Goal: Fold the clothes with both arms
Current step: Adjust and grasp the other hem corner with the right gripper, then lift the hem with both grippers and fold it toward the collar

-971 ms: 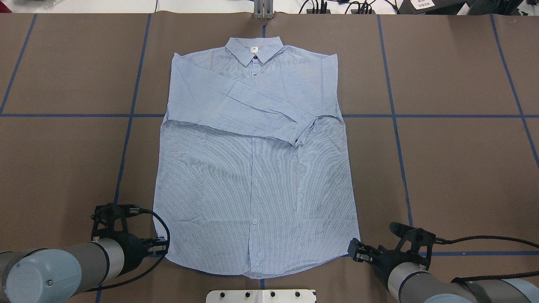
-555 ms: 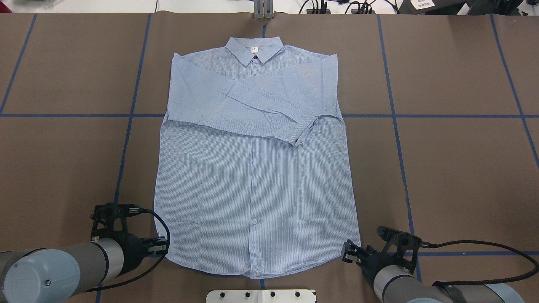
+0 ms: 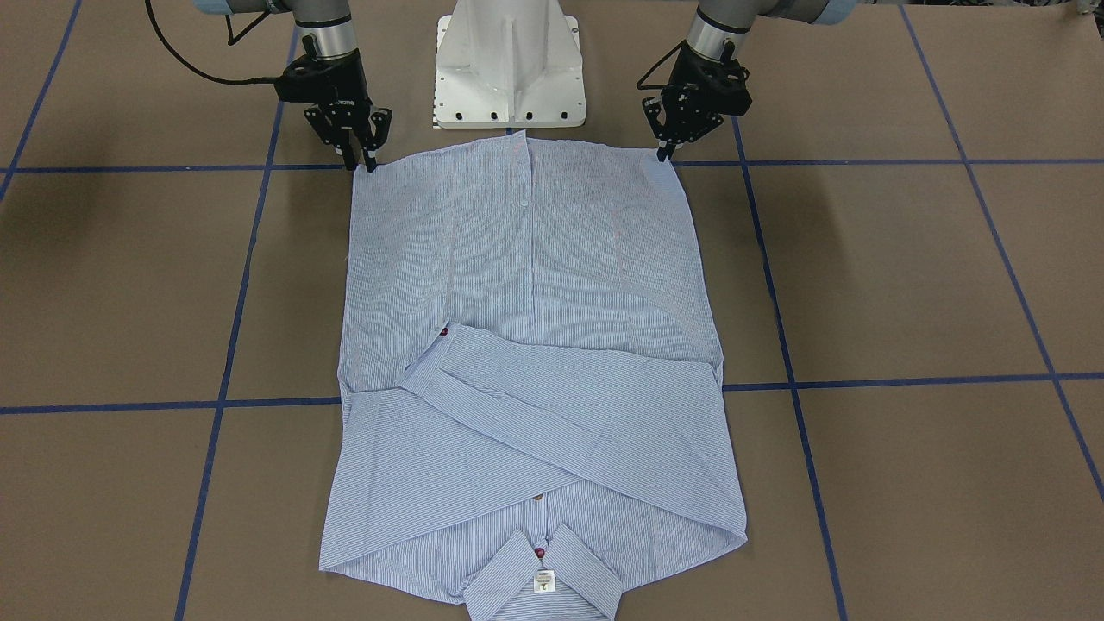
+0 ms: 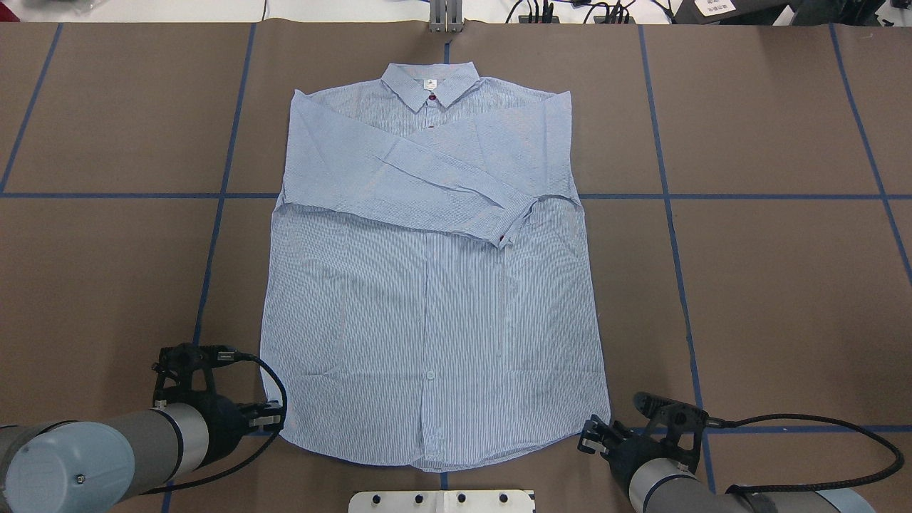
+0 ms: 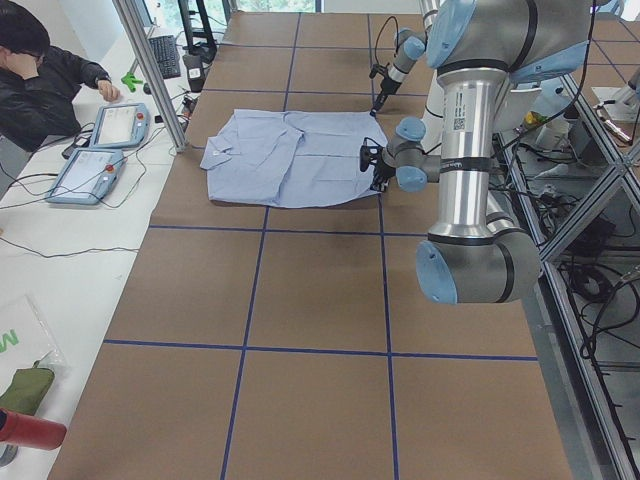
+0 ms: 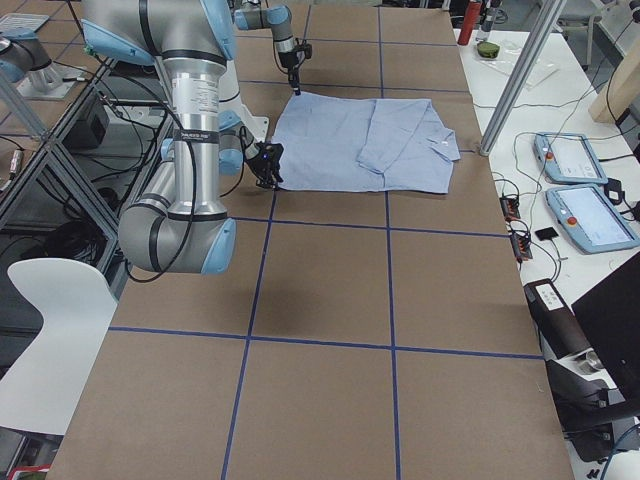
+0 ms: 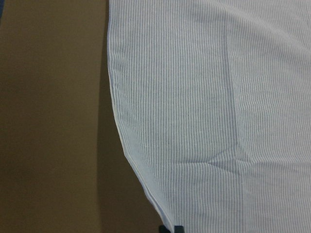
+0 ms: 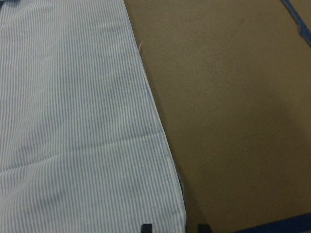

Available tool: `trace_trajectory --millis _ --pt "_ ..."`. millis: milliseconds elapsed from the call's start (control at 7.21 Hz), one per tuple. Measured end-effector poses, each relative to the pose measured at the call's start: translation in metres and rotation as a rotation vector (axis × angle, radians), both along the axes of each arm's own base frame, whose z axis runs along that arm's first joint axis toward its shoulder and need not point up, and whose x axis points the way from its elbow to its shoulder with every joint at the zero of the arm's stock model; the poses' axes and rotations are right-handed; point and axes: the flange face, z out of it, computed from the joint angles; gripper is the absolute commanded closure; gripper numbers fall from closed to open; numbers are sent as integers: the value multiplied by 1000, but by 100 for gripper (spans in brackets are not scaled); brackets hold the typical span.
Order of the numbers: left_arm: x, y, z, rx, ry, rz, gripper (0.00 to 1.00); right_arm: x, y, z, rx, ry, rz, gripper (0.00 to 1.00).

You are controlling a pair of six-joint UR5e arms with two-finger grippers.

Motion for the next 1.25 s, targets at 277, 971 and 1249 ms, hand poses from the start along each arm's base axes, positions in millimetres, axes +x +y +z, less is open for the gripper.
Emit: trace_trajectory --millis 277,971,1249 --pt "-1 0 0 0 0 -1 100 -1 2 1 2 14 -5 100" --pt "-4 -1 -3 1 6 -3 100 6 -11 -7 7 7 12 100" --pt "-30 2 -35 6 63 9 100 35 -22 -49 17 -33 11 100"
